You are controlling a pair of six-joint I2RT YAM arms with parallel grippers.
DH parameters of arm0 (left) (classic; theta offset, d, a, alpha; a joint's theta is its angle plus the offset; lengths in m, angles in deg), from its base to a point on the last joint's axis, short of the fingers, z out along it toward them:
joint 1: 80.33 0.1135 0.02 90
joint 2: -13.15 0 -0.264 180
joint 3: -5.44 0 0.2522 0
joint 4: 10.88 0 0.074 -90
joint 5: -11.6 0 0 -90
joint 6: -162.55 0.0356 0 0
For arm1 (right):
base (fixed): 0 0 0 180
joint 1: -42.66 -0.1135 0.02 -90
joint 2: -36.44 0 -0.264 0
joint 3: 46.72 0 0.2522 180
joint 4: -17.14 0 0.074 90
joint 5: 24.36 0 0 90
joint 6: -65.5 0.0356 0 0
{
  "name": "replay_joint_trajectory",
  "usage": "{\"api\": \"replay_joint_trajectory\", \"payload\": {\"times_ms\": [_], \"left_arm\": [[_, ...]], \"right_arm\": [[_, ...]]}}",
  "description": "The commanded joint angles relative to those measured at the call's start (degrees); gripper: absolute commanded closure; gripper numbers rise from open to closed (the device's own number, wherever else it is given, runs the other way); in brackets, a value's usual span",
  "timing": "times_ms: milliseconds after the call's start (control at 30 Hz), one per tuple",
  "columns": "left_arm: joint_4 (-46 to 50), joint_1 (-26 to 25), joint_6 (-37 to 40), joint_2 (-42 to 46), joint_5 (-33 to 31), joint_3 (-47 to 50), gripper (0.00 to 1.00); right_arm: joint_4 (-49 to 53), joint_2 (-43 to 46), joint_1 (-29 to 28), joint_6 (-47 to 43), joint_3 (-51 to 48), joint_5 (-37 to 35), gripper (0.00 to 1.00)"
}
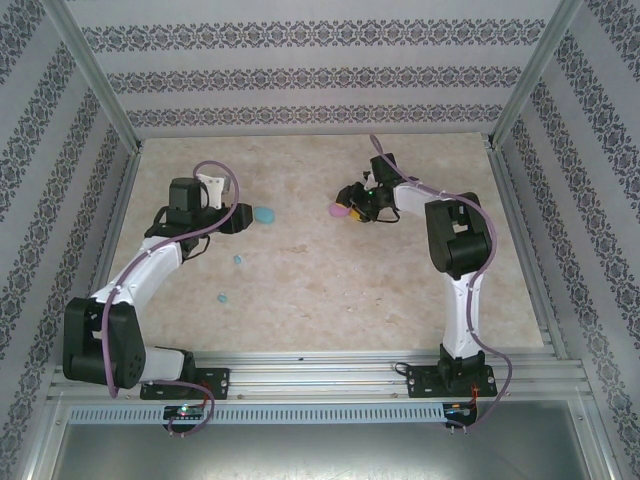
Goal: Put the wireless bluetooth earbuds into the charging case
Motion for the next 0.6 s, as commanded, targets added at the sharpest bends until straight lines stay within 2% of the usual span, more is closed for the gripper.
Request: {"api": "replay_joint_trajectory", "payload": {"times_ms": [0,200,300,467,567], "left_arm": [[-1.74,0.63,-1.59,0.05,0.11,0.88,0.35],[5.76,2.02,-5.55,-5.44,-1.68,-6.14,0.39],[11.27,2.29,-7.1,-9.35,-4.43,-11.65,0.39],[19.54,3.32,-9.55,-14.4,-6.08,-18.86,0.38],[19.7,4.31,-10.62,-15.33,-5.27,-18.6,0.37]], "right_arm": [[7.97,6.03,-1.22,-4.01,-0.65,-5.76,0.43],[13.11,13.39,-4.43,-8.05,-1.34,-12.82,0.41],[13.47,13.55,-7.5,-11.01,0.7,-13.48,0.42],[19.67,4.4,-15.14,-19.98,16.01,-16.31,0.41],[23.03,-3.53,-18.69,-23.42,27.69,-16.1,0.41]]}}
